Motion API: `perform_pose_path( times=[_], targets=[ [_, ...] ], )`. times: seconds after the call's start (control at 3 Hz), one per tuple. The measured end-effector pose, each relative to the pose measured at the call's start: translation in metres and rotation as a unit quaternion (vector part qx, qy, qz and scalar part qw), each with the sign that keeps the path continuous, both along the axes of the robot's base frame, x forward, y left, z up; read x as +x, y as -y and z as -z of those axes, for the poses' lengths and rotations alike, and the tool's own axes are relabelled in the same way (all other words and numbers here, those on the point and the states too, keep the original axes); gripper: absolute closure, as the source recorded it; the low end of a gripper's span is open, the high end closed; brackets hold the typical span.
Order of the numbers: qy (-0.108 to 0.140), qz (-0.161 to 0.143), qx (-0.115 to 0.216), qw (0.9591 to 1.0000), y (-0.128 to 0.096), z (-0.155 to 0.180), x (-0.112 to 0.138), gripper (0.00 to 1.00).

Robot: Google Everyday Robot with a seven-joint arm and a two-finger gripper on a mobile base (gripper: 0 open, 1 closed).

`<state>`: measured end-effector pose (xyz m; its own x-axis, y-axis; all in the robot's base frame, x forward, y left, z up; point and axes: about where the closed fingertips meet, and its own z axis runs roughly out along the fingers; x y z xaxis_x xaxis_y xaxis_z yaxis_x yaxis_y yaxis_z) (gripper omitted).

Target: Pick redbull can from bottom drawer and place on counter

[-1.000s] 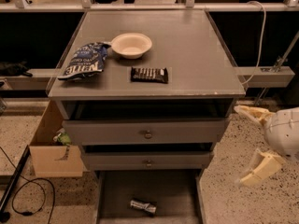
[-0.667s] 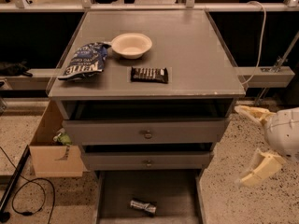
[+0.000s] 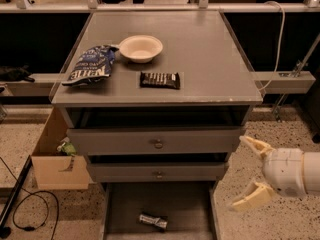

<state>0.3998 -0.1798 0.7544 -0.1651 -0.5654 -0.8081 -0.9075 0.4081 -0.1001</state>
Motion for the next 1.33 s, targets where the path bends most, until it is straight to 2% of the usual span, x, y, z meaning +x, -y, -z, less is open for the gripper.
perform_pose_path(
  times=[0.33,0.67,1.33],
  targets=[
    [0.0,0.017,0.027,0.9995,-0.007,0.063,0.002,0.0],
    [0.004,0.014,0.036,0.9993,-0.011,0.1,0.006,0.0],
    [0.001,0.014,0.029,0.9995,-0.018,0.108,0.006,0.0]
  ],
)
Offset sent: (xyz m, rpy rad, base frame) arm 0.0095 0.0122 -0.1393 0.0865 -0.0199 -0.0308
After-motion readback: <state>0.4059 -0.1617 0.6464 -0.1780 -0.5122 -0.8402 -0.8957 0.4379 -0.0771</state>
